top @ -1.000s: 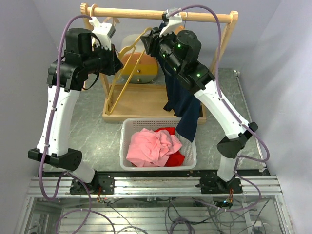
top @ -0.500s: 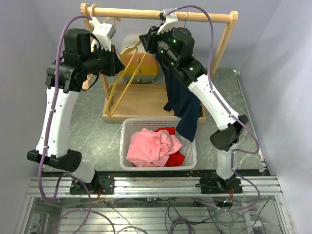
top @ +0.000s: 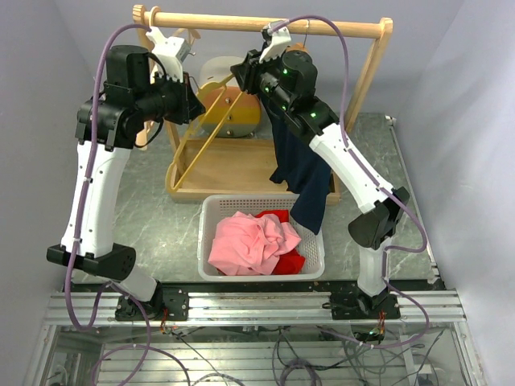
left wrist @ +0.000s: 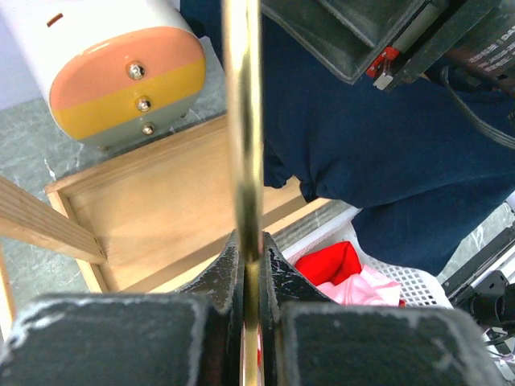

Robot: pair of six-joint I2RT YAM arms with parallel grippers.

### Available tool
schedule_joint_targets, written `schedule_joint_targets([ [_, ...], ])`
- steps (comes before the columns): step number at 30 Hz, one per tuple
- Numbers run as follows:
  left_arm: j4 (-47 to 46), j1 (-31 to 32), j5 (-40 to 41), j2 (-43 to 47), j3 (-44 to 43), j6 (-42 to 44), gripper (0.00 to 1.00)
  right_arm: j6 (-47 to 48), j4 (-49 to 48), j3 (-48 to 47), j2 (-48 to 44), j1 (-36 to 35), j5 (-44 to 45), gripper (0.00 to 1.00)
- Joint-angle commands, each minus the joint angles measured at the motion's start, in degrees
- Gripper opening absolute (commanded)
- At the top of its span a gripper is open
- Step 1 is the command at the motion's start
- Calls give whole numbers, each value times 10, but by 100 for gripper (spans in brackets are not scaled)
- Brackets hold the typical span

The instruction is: Remove the t-shirt from the hanger

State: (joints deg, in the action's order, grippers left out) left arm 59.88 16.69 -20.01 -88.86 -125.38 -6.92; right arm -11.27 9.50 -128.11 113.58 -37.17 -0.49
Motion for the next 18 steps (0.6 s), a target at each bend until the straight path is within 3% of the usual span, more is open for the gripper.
schedule_joint_targets([
  [1,-45,-2,-6,10,-48,-7,7,7,39,22,-3,12,23,29],
  [14,-43,-2,53,-26,-113,-13,7,20,39,61,-43,13,33,28],
  [18,-50,-3,85,-41,-110,-20,7,27,22,84,-83,12,47,39],
])
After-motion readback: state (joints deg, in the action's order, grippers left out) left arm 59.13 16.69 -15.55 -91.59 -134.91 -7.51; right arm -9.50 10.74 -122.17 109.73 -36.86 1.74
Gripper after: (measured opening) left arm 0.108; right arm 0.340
